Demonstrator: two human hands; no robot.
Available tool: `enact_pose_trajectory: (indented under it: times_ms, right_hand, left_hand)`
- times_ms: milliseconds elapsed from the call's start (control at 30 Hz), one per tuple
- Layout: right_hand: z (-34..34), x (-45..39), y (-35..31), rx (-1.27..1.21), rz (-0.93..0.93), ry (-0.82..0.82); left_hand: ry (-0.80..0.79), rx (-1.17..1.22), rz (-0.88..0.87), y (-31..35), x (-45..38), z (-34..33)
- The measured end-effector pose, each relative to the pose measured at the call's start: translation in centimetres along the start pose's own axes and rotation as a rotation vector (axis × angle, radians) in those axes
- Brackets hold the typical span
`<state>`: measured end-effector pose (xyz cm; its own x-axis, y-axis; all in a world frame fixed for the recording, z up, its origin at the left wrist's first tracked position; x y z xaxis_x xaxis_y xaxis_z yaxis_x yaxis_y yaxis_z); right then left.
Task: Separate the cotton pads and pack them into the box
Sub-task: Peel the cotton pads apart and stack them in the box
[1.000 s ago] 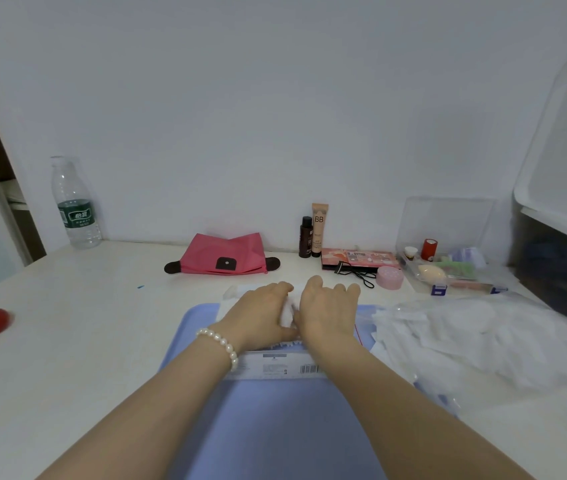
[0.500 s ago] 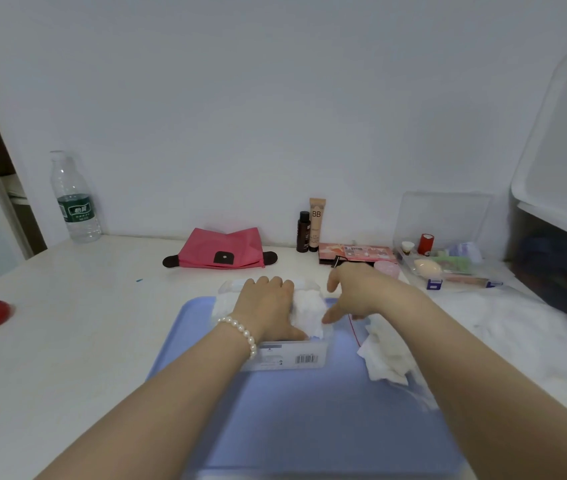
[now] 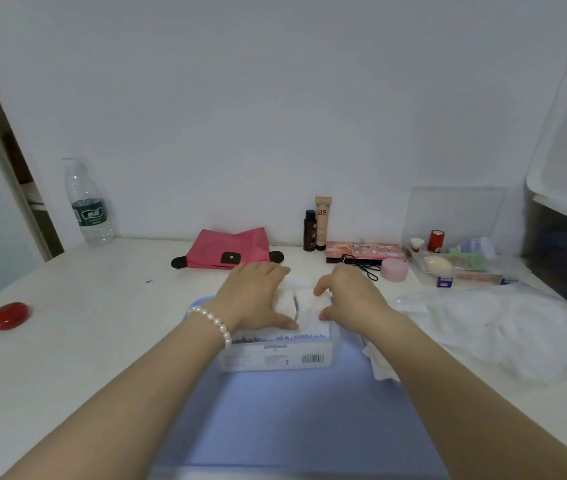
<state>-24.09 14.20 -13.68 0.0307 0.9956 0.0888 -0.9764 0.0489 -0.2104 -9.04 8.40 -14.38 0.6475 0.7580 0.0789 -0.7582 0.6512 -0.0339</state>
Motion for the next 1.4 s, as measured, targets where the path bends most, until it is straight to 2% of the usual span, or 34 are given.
enact_pose_trajectory:
  times_ms: [67, 133, 267, 367, 433, 500, 567, 600, 667, 700, 767, 800, 867, 933, 1033, 1100, 1200, 1333, 1400]
  right_hand:
    - [-0.4, -0.2, -0.4, 0.112, 0.053, 0.008]
    - [-0.9, -0.4, -1.1, 0.115, 0.120, -0.014]
    - [-2.2, -0.9, -2.1, 0.177, 0.170, -0.072]
    - [-2.2, -0.7, -1.8, 0.252, 0.201, 0.000]
    - [-2.2, -0.4, -1.4, 0.192, 0.197, 0.040]
    - [-2.5, -0.3, -1.0, 0.095, 0.180, -0.038]
    - [-2.5, -0.2, -0.7, -0.112, 0.183, -0.086]
    - [-2.0, -0.1, -0.4, -0.250, 0.181, -0.052]
    - [-0.4, 0.5, 1.0, -0.481, 0.152, 0.080]
    - [0.5, 0.7, 1.8, -0.533, 0.114, 0.150]
    - [2.3, 1.3, 3.9, -0.494, -0.015, 0.238]
    - [3.0, 1.6, 5.0, -0.436, -0.084, 0.231]
    - [3.7, 2.5, 6.5, -0.315, -0.193, 0.090]
    - [3.5, 3.6, 7.1, -0.164, -0.290, -0.122]
    - [2.9, 5.3, 7.4, 0.020, -0.421, -0.345]
    - [2.1, 6.4, 7.6, 0.038, -0.439, -0.419]
    - [0.5, 7.3, 7.4, 0.040, -0.468, -0.359]
    - [-1.2, 7.3, 6.9, -0.094, -0.492, -0.139]
    - [-1.4, 7.3, 6.5, -0.060, -0.483, -0.138]
  left_hand:
    - [-0.121, -0.053, 0.037, -0.7, 0.5, -0.9]
    - [-0.212, -0.031, 0.050, -0.7, 0.8, -2.1]
    - [-0.211, 0.036, 0.050, -0.1, 0.2, -2.8]
    - [-0.228, 0.039, 0.068, 0.3, -0.3, -2.9]
    - [-0.221, 0.047, 0.086, 0.2, -0.4, -3.0]
    - [-0.205, 0.058, 0.099, 0.0, -0.5, -3.0]
    - [-0.212, 0.075, 0.103, 0.0, -0.4, -3.0]
    - [-0.211, 0.087, 0.108, -0.1, -0.3, -2.8]
    - [-0.131, 0.115, 0.103, 0.1, 0.0, -1.8]
    - [-0.023, 0.124, 0.084, 0.4, 0.3, -0.8]
    - [0.233, 0.177, -0.054, 2.3, 1.0, 1.0]
    - [0.287, 0.215, -0.143, 3.7, 1.3, 1.6]
    - [0.233, 0.221, -0.316, 7.2, 1.7, 1.9]
    - [0.111, 0.171, -0.404, 10.5, 1.5, 1.0]
    - [-0.024, 0.057, -0.398, 13.8, 0.4, -0.8]
    - [-0.076, -0.009, -0.330, 15.0, -0.2, -1.9]
    - [-0.087, -0.014, -0.233, 15.7, -0.6, -2.4]
    - [-0.090, 0.004, -0.150, 15.9, -0.6, -2.6]
    - [-0.110, 0.009, -0.152, 15.9, -0.6, -3.1]
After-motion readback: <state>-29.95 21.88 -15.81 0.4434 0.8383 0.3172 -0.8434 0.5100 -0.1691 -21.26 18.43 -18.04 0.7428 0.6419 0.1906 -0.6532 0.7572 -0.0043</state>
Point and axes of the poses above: each hand's wrist, its own x-axis away from the middle knuckle, its own z-axis out of the back of the hand, y = z × x, the point moved 3 cm from there along -x, towards the middle knuckle, and after that the axes turned 12 degrees about -y, right-handed, at the moved point
